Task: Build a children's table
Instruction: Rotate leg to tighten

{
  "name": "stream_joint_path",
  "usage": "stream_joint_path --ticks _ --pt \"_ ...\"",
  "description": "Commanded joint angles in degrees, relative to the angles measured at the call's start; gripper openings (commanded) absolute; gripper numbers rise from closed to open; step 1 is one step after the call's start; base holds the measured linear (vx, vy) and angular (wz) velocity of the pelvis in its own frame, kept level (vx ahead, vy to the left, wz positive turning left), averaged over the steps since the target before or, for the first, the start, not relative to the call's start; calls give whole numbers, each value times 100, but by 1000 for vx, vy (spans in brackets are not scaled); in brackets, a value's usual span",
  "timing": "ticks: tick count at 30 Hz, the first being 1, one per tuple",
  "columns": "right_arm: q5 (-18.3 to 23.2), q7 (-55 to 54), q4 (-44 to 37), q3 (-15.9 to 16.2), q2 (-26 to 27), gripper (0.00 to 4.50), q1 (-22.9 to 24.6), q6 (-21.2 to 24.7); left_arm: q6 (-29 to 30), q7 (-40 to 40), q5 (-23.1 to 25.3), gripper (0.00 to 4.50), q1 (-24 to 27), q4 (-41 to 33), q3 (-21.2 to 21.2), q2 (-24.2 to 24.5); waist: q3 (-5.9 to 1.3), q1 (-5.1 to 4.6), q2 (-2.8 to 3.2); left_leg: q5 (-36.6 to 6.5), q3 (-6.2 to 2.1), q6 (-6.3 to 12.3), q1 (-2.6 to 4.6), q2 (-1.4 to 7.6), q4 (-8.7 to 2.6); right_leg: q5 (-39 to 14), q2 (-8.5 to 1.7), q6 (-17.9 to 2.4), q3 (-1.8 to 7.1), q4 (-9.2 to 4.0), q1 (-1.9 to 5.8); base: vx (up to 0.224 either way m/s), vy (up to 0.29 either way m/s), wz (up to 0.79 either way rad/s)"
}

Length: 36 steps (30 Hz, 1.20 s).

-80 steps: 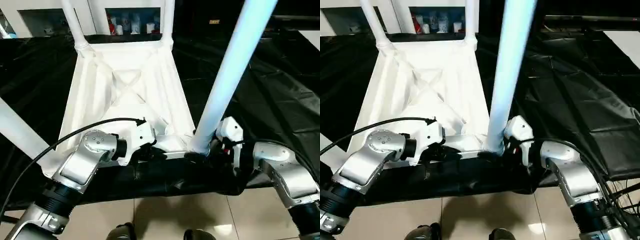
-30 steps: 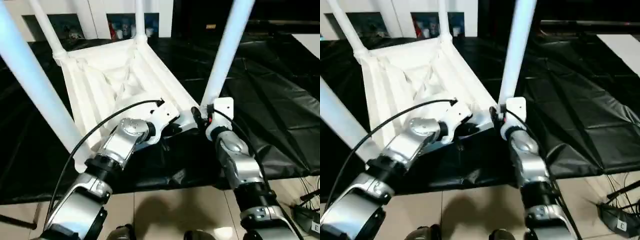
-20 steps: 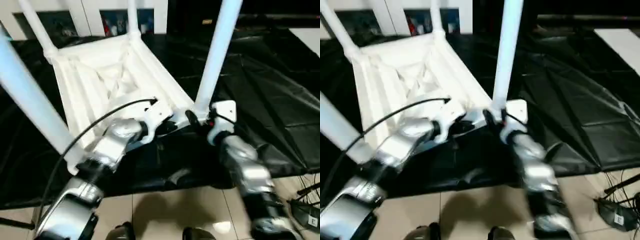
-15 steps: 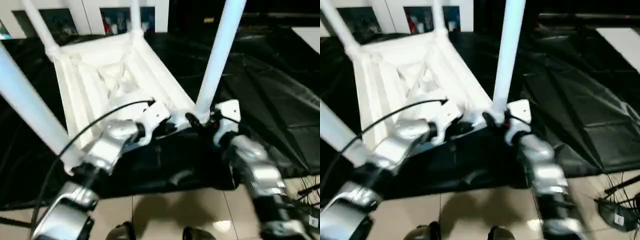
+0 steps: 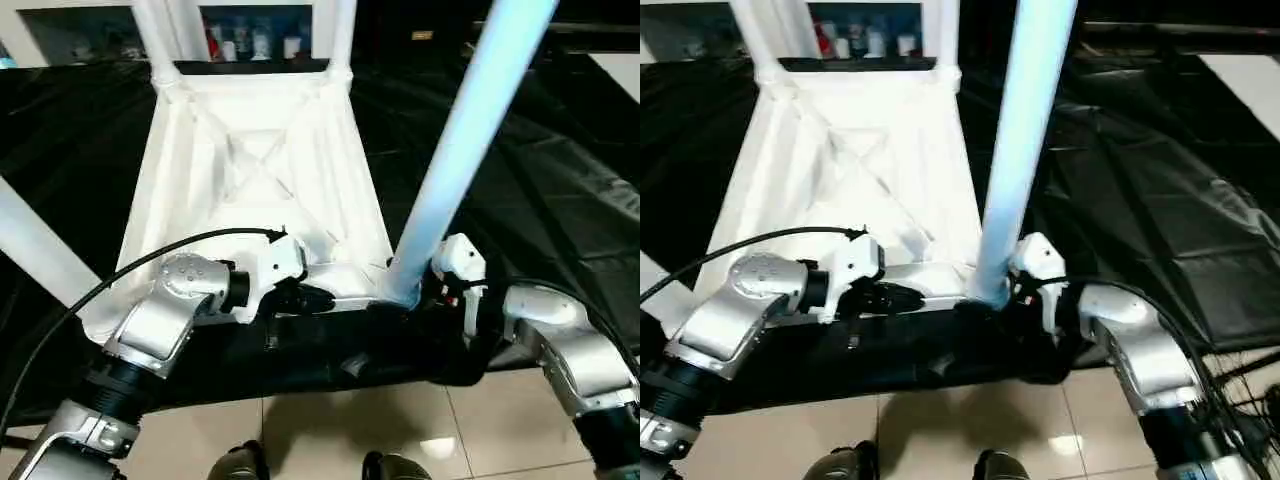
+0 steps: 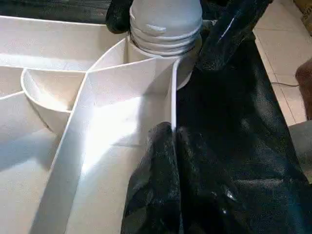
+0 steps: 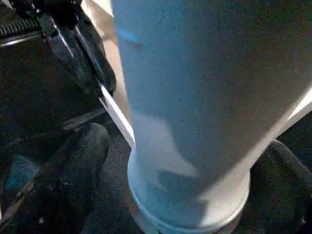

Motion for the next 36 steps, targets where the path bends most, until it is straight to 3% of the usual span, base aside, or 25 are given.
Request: stream_joint_path --ticks 1,5,13,14,15,16,21,26,27,36 --pt "-108 101 115 141 -45 418 -44 -39 23 -194 18 0 94 36 -286 -19 -354 -3 -54 -535 -65 757 200 211 -298 389 -176 -1611 131 -258 239 0 0 0" --pt "-69 120 200 107 -39 392 -72 -28 -46 -229 180 0 59 69 -355 54 -377 9 -64 -332 -61 901 190 203 -261 778 -176 -1696 130 -216 264 0 0 0" --pt "-128 129 316 103 -20 326 -63 -154 -133 -96 470 0 -31 255 -524 162 -403 16 -49 -314 -61 895 205 200 -237 844 -167 -1772 126 -189 274 0 0 0" --pt "-132 126 303 95 -18 326 -48 -162 74 -59 374 0 -70 276 -456 93 -397 17 -44 -362 -60 872 199 200 -241 789 -170 -1788 128 -194 276 0 0 0" --pt "-132 126 303 95 -18 318 -48 -162 74 -59 374 44 -70 276 -456 93 -391 19 -48 -404 -57 850 201 199 -242 734 -171 -1793 130 -199 272 0 0 0" --pt "-140 121 298 94 -17 318 -44 -173 109 -65 350 55 -86 273 -439 76 -390 23 -50 -453 -58 831 205 202 -242 665 -173 -1796 132 -205 270 0 0 0" --pt "-159 96 295 107 1 318 -41 -223 -26 -83 429 55 -105 334 -489 116 -384 41 -9 -737 -75 644 221 203 -265 235 -178 -1723 135 -235 269 0 0 0" --pt "-172 104 362 101 19 318 -66 -288 -11 -126 409 16 -127 402 -509 132 -388 37 -6 -676 -75 666 215 194 -257 489 -168 -1775 132 -219 279 0 0 0" --pt "-175 107 373 93 28 301 -70 -293 0 -143 406 8 -139 419 -508 131 -383 37 -5 -709 -76 666 219 196 -263 440 -168 -1778 130 -227 275 0 0 0" --pt "-129 79 392 40 97 274 -30 -267 44 -72 378 0 -153 515 -439 60 -366 32 -1 -754 -77 656 216 194 -270 387 -171 -1779 133 -238 275 0 0 0"
